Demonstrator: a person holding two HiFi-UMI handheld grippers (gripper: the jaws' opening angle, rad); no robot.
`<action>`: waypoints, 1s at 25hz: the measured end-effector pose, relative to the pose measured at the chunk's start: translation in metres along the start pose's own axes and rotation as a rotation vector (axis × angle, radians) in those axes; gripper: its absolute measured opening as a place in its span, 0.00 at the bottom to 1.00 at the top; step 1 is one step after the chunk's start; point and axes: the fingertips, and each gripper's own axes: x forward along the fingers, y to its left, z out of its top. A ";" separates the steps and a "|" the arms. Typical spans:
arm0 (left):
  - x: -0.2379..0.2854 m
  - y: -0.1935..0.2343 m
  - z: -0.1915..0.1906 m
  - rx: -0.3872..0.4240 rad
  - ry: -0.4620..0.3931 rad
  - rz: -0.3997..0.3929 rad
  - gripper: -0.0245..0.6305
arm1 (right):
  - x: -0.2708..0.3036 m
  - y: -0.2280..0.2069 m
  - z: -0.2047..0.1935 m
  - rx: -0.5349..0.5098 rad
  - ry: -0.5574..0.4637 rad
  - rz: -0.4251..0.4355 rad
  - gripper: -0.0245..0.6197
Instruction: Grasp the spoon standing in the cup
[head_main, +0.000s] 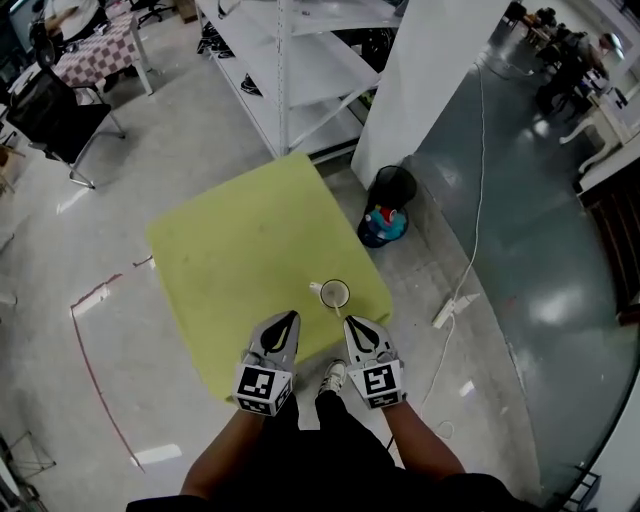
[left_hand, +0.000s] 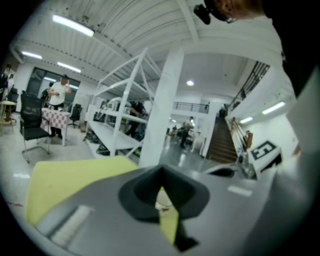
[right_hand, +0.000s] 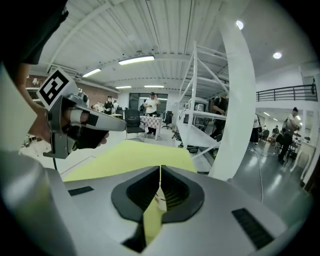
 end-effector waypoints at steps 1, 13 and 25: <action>0.001 0.000 -0.005 -0.006 0.008 0.003 0.05 | 0.002 0.000 -0.008 -0.004 0.015 0.007 0.05; 0.021 -0.004 -0.039 -0.033 0.055 0.028 0.05 | 0.040 0.016 -0.072 -0.016 0.122 0.099 0.25; 0.015 0.008 -0.056 -0.036 0.091 0.058 0.05 | 0.063 0.009 -0.085 0.016 0.104 0.063 0.20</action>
